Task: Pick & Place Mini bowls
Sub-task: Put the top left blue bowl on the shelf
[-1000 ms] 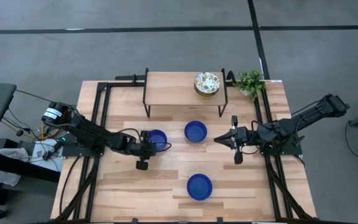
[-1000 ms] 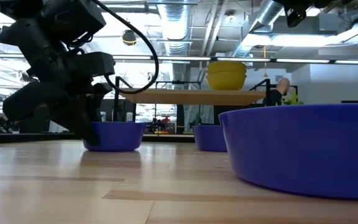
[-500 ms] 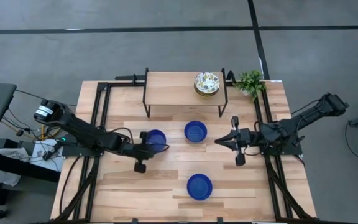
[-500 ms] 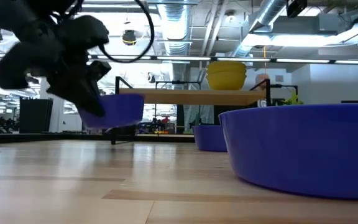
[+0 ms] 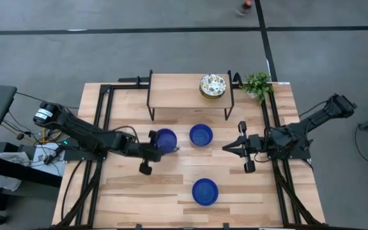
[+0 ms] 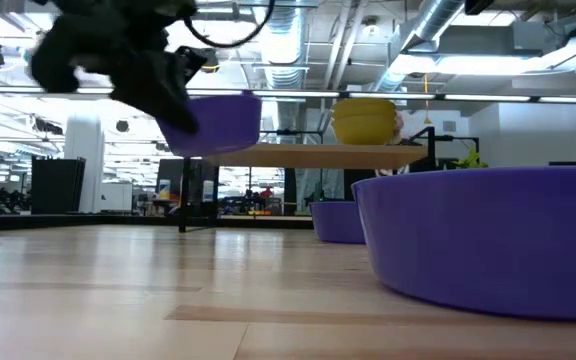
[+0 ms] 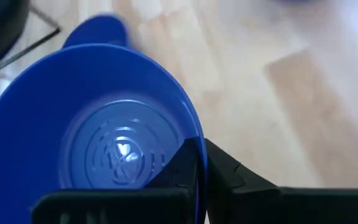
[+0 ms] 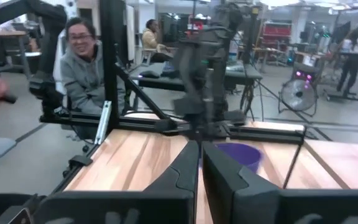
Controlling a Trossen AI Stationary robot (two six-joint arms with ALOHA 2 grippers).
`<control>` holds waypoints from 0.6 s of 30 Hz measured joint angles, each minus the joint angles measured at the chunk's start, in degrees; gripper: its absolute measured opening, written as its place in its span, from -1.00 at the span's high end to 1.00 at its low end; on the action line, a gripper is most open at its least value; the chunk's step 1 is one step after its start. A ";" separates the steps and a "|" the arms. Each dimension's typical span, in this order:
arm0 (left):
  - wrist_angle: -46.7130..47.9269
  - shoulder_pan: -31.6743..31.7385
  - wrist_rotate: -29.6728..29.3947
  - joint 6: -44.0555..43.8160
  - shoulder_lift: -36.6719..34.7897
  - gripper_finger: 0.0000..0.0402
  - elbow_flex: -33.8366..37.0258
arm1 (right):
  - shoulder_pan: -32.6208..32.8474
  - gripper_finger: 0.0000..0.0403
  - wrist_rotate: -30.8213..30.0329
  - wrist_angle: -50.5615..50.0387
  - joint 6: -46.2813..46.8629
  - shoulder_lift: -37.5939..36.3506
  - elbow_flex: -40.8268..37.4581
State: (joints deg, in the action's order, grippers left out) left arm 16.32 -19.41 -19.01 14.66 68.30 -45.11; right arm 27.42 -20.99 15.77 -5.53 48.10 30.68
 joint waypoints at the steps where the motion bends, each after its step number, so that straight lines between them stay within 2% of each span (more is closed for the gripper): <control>1: 1.10 1.17 -0.05 0.84 -0.21 0.96 -0.51 | 0.40 0.95 0.04 0.06 -0.53 0.00 0.00; 7: 1.79 8.00 3.87 5.06 -0.45 0.96 -4.20 | 2.61 0.95 0.04 0.03 -2.03 0.00 0.00; 13: 1.87 12.84 4.05 11.89 -0.45 0.96 -7.68 | 3.24 0.95 0.00 0.13 -2.53 0.00 0.00; 18: 2.20 19.31 3.98 13.57 -0.43 0.96 -10.27 | 3.19 0.95 -0.13 1.17 -3.92 0.02 0.00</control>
State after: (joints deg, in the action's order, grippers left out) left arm 18.52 -0.10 -15.03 28.24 67.88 -55.38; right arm 30.61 -21.12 16.94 -9.44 48.12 30.68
